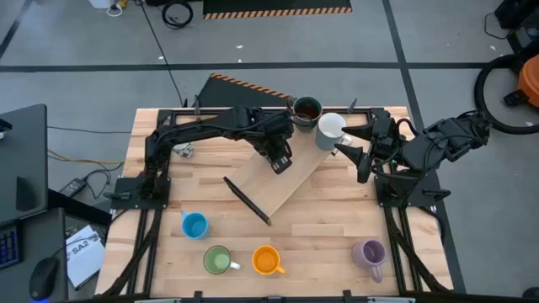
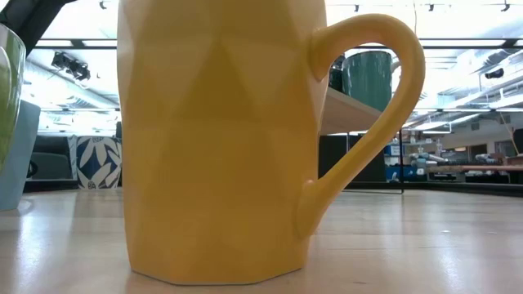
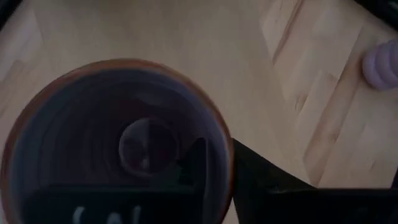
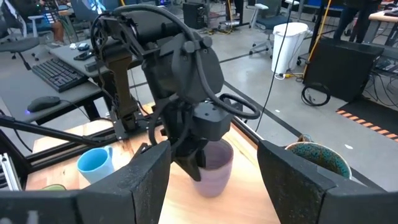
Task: Place coffee mugs
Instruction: Put the top violet mug on the shelf
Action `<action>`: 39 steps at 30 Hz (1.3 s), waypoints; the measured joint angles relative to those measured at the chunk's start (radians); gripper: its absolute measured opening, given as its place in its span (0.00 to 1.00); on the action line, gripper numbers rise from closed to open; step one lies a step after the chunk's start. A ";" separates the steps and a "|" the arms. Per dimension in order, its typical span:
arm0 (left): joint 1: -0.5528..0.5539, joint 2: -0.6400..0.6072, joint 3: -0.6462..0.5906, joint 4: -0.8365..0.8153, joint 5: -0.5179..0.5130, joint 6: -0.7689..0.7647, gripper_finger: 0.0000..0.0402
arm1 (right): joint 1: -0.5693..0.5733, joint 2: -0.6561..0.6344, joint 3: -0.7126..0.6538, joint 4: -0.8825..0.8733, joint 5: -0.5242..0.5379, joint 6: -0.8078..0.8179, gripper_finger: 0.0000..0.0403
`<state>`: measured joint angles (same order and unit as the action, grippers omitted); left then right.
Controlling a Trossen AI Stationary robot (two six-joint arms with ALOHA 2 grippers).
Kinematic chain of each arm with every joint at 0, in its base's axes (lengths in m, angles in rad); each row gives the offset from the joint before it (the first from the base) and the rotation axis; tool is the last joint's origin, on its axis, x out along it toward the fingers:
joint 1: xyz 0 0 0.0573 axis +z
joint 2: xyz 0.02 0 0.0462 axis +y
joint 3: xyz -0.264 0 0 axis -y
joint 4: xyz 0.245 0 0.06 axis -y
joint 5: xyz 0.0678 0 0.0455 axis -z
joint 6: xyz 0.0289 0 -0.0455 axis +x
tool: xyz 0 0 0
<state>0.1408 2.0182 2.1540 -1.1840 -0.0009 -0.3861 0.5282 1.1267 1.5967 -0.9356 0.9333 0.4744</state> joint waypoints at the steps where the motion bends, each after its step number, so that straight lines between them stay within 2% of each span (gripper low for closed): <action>1: -0.002 0.000 0.000 0.006 -0.008 0.000 0.20 | 0.000 0.000 0.000 0.000 0.000 0.000 0.61; 6: -0.001 0.000 0.000 0.030 -0.021 0.001 0.32 | 0.000 0.000 0.000 0.000 0.000 -0.002 0.61; 10: 0.002 0.000 0.000 0.056 -0.039 0.011 0.37 | 0.000 0.000 0.000 0.000 0.000 0.000 0.61; 21: 0.029 0.000 -0.001 0.166 -0.088 0.076 0.38 | 0.000 0.000 0.000 0.000 -0.011 0.001 0.61; 27: 0.055 0.001 -0.001 0.190 -0.092 0.132 0.38 | 0.000 0.000 0.000 0.005 -0.011 0.001 0.61; 39: 0.088 0.038 -0.001 0.287 -0.089 0.150 0.38 | 0.000 0.000 0.000 0.014 -0.010 0.003 0.61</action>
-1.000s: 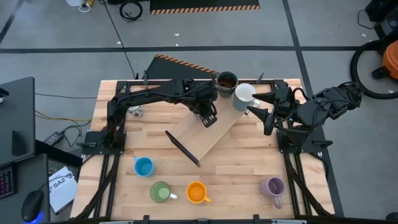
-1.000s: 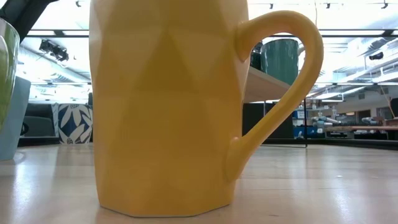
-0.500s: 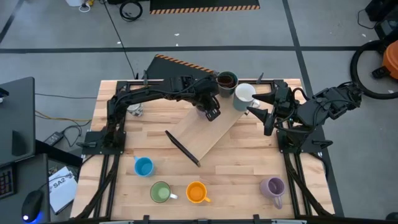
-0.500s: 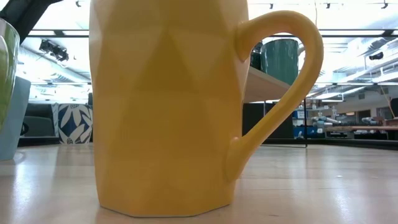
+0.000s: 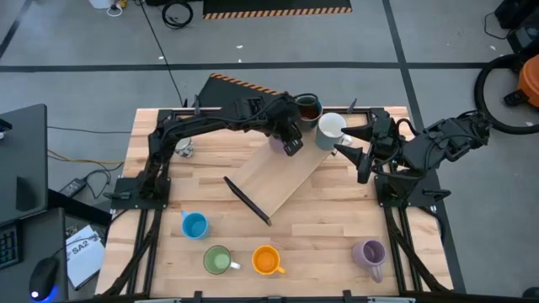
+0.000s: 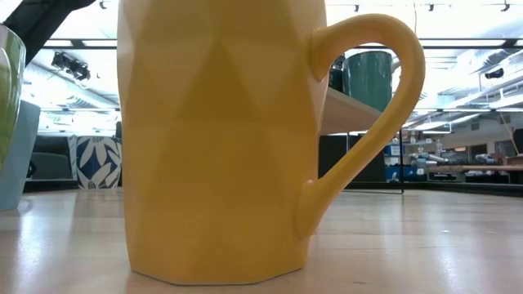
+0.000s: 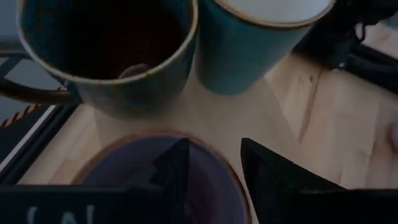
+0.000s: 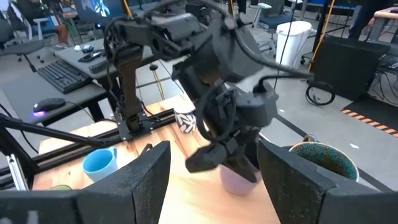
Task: Place coffee mugs
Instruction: Put the top violet mug on the shelf
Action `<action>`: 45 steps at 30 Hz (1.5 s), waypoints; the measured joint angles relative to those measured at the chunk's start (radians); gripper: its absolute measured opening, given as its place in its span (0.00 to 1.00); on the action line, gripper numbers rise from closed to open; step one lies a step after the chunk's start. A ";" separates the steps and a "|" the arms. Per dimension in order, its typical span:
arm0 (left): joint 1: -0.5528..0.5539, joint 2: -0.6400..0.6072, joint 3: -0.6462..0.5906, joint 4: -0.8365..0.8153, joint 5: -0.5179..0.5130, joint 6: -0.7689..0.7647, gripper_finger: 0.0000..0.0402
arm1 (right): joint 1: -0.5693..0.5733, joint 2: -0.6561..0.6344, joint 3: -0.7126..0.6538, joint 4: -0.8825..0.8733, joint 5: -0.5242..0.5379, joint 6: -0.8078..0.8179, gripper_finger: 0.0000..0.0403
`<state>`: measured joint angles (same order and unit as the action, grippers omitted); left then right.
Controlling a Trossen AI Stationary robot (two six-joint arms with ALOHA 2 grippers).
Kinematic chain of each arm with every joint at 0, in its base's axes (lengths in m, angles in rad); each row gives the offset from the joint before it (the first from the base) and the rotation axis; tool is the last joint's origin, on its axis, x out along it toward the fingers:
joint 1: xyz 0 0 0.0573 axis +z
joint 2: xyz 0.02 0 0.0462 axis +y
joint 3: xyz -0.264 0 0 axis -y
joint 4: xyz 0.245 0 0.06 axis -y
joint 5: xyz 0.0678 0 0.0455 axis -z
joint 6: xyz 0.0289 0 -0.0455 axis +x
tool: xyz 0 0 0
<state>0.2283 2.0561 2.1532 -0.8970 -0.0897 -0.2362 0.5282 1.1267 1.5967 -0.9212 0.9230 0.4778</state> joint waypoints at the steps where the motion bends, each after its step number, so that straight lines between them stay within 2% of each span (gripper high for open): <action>1: 0.000 0.001 -0.001 -0.002 -0.003 0.005 0.38 | 0.000 0.000 0.000 0.007 0.000 0.000 0.61; 15: 0.017 0.004 -0.001 0.027 -0.036 -0.004 0.37 | 0.000 0.000 0.000 0.010 0.001 -0.007 0.61; 22: 0.020 0.004 -0.001 0.005 0.026 -0.043 0.37 | 0.000 0.000 0.000 0.010 0.001 -0.007 0.61; 33: 0.018 -0.017 -0.001 -0.082 0.045 -0.032 0.37 | 0.000 0.000 0.000 0.009 0.003 -0.010 0.61; 38: 0.030 -0.032 0.000 -0.082 0.116 -0.033 0.37 | 0.000 0.000 0.000 0.008 0.007 -0.010 0.61; 45: 0.043 -0.055 0.000 -0.087 0.122 -0.006 0.37 | 0.000 0.000 0.000 0.009 0.007 -0.007 0.61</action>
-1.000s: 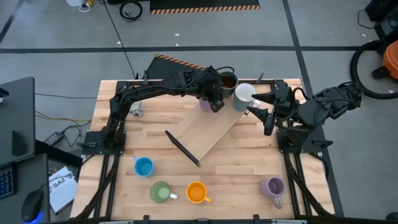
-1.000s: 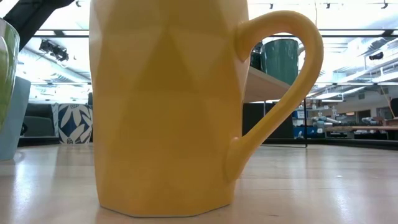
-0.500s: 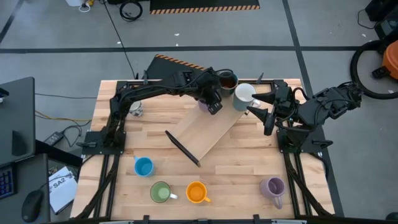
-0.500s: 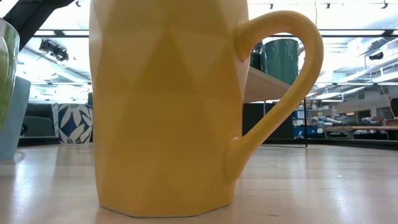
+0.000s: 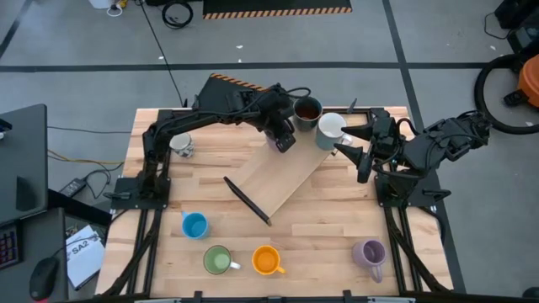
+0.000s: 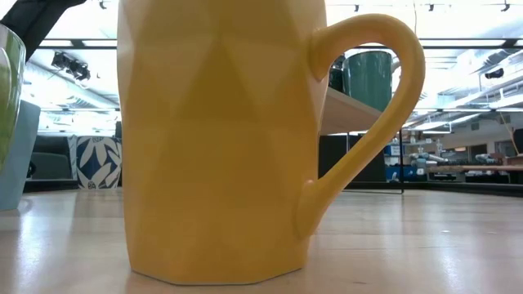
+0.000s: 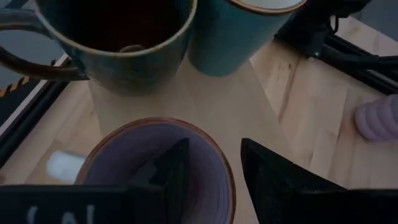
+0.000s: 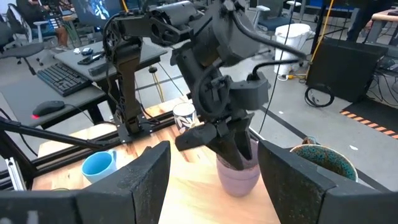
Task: Place coffee mugs
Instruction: Put the top violet mug on the shelf
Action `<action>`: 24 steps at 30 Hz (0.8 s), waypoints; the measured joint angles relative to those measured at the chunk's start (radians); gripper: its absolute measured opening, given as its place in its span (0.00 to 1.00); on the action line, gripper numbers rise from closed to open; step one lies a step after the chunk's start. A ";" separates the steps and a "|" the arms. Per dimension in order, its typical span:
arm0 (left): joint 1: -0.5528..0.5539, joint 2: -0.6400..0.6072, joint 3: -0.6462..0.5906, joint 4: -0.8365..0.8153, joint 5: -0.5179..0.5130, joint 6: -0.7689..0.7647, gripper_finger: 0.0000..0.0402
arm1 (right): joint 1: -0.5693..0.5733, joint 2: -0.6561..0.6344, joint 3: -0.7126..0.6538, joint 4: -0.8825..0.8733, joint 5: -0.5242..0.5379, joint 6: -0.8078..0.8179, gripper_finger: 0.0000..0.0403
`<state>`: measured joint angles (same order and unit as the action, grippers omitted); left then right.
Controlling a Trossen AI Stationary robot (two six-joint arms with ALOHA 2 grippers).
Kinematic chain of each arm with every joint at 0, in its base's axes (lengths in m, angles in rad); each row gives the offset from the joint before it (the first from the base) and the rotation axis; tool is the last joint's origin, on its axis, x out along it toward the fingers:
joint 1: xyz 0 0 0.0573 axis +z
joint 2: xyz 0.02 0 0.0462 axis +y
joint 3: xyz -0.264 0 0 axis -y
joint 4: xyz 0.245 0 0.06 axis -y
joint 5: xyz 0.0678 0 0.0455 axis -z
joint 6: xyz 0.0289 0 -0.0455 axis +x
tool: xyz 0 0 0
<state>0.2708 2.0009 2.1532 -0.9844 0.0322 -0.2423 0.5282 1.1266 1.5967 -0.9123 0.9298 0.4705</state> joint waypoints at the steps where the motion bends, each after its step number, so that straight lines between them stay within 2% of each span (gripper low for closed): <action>1: 0.003 -0.002 0.000 -0.001 0.001 0.000 0.37 | 0.000 0.000 0.000 0.000 0.000 0.000 0.61; 8: 0.015 -0.015 0.001 -0.055 -0.002 0.044 0.36 | 0.000 0.000 0.000 0.003 -0.007 0.004 0.61; 12: 0.013 -0.011 0.001 -0.106 -0.003 0.087 0.31 | 0.000 0.000 0.000 0.005 -0.007 0.004 0.61; 24: 0.014 -0.005 0.001 -0.099 -0.025 0.110 0.20 | 0.000 0.000 0.000 0.006 -0.006 0.004 0.61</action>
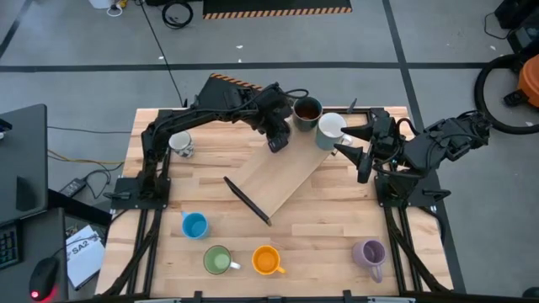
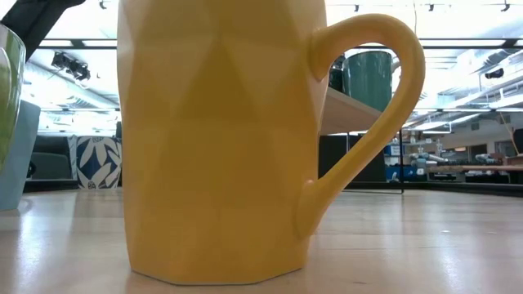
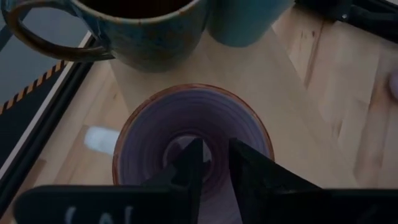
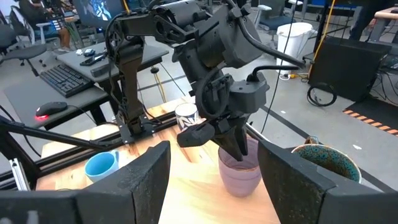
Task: Place coffee mugs
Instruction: Put the top violet mug on the shelf
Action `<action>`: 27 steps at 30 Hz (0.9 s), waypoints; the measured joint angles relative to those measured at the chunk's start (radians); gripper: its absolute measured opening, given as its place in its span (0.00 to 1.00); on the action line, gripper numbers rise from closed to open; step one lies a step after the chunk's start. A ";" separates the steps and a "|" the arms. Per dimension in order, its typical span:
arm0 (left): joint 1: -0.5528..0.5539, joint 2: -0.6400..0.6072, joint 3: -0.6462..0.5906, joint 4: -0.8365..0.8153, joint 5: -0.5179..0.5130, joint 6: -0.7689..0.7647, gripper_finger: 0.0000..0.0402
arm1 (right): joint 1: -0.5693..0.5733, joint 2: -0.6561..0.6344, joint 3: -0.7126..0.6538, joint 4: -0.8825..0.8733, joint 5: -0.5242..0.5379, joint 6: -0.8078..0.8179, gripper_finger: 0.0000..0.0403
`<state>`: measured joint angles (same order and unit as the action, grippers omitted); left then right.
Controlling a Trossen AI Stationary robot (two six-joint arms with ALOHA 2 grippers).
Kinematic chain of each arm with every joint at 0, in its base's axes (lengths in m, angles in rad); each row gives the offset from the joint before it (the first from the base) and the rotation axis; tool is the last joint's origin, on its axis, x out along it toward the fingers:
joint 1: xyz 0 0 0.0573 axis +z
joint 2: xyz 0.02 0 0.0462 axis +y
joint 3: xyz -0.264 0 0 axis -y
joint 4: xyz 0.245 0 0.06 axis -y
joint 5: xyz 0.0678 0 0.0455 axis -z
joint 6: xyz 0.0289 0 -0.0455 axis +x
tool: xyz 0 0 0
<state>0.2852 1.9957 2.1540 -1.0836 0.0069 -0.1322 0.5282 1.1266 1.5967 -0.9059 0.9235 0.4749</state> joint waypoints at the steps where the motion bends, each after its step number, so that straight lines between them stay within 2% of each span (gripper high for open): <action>1: 0.000 0.000 0.000 -0.001 -0.003 0.000 0.20 | 0.000 0.000 0.000 0.000 0.000 0.000 0.61; 20: -0.008 0.070 0.000 0.002 -0.019 0.011 0.18 | 0.000 0.005 0.000 0.039 0.000 -0.007 0.61; 27: -0.015 0.082 -0.002 0.040 -0.022 -0.018 0.23 | 0.000 0.028 0.000 0.041 -0.001 -0.007 0.61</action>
<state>0.2706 2.0777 2.1525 -1.0441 -0.0154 -0.1498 0.5282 1.1541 1.5967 -0.8646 0.9230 0.4679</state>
